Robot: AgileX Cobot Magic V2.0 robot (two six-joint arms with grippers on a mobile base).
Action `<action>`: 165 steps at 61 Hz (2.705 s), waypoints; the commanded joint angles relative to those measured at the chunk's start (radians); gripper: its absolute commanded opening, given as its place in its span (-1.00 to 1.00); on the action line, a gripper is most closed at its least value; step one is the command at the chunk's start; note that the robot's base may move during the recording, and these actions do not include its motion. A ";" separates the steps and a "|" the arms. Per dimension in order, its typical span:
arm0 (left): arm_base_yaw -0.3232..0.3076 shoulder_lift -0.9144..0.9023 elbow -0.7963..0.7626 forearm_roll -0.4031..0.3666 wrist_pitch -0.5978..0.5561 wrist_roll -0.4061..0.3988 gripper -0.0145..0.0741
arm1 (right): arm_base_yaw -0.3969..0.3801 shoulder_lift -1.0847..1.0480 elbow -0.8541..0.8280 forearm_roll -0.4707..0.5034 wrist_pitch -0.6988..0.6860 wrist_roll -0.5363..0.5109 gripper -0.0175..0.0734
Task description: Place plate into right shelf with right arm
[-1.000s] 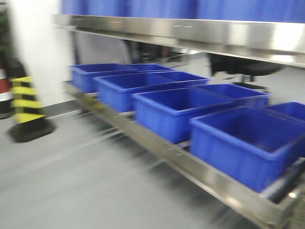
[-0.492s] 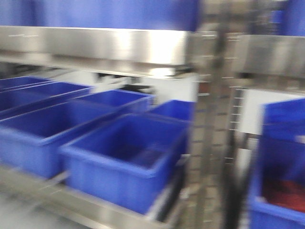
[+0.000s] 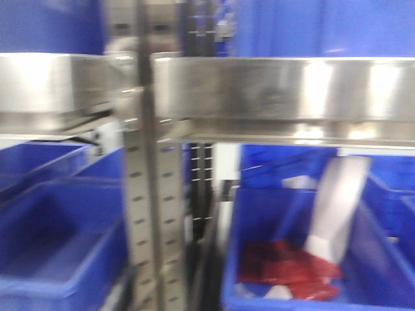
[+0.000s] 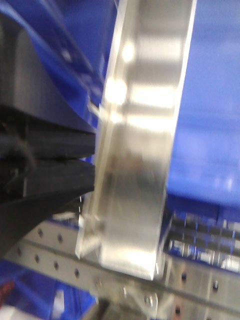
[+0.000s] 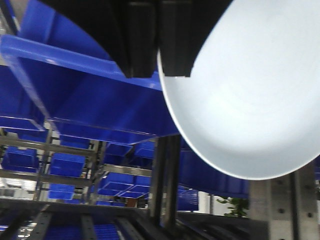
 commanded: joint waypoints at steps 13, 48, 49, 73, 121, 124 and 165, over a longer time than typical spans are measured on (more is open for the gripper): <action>-0.001 -0.010 0.008 0.000 -0.089 -0.006 -0.78 | -0.003 0.009 -0.033 -0.019 -0.082 -0.004 -0.48; -0.001 -0.010 0.008 0.000 -0.089 -0.006 -0.78 | -0.003 0.009 -0.033 -0.019 -0.090 -0.004 -0.48; -0.001 -0.010 0.008 0.000 -0.089 -0.006 -0.78 | -0.003 0.009 -0.033 -0.019 -0.089 -0.004 -0.48; -0.001 -0.010 0.008 0.000 -0.089 -0.006 -0.78 | -0.003 0.050 -0.165 -0.019 -0.083 -0.002 -0.49; -0.001 -0.010 0.008 0.000 -0.089 -0.006 -0.78 | -0.027 0.957 -0.912 -0.024 0.271 -0.004 -0.49; -0.001 -0.010 0.008 0.000 -0.089 -0.006 -0.78 | -0.037 0.988 -0.912 -0.024 0.272 -0.004 -0.49; -0.001 -0.010 0.008 0.000 -0.089 -0.006 -0.78 | -0.062 1.056 -0.912 -0.024 0.295 -0.003 0.74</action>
